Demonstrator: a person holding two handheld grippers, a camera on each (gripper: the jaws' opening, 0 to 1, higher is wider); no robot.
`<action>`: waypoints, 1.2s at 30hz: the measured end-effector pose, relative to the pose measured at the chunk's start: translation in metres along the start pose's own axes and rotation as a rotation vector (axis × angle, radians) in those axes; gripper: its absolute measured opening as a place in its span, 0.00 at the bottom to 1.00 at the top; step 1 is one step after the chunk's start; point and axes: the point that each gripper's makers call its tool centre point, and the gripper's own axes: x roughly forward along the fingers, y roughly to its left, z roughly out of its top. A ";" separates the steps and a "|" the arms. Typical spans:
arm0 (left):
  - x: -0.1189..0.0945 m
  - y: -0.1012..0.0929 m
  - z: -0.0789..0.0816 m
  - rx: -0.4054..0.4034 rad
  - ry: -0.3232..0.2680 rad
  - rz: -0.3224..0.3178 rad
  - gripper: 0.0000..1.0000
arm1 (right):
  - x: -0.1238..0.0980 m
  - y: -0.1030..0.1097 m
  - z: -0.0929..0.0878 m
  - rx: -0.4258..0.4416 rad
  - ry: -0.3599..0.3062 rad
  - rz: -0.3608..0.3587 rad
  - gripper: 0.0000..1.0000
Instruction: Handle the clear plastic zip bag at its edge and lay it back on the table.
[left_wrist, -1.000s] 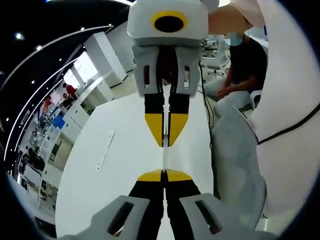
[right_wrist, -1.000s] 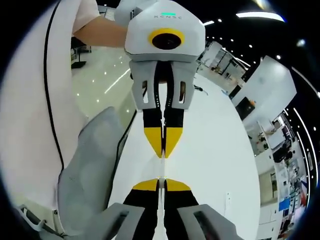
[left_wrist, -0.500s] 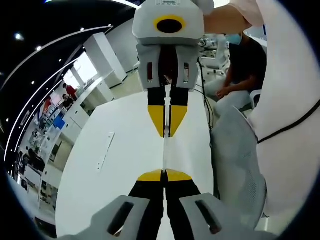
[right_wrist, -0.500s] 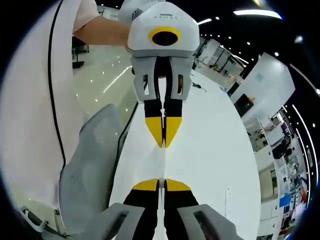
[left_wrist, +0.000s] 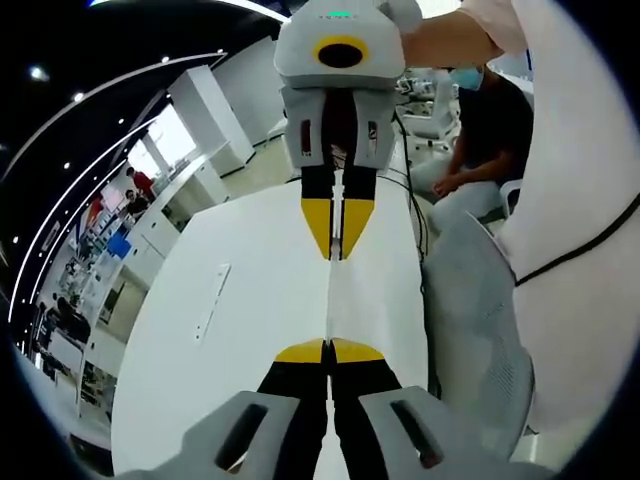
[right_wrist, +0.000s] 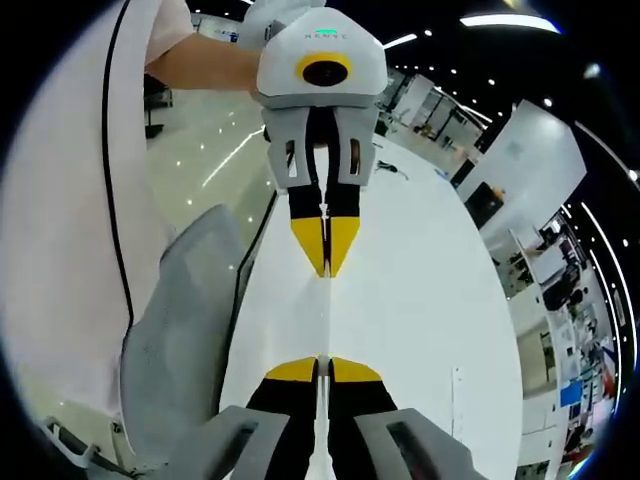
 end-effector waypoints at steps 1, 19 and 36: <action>0.000 0.000 0.000 0.000 0.000 0.000 0.00 | -0.001 0.000 -0.001 0.004 0.000 0.000 0.00; -0.002 0.000 0.000 0.004 -0.004 0.001 0.00 | -0.011 -0.001 -0.017 0.032 0.018 -0.014 0.00; -0.002 -0.001 -0.002 0.003 -0.006 0.004 0.00 | -0.018 0.000 -0.030 0.044 0.021 -0.024 0.00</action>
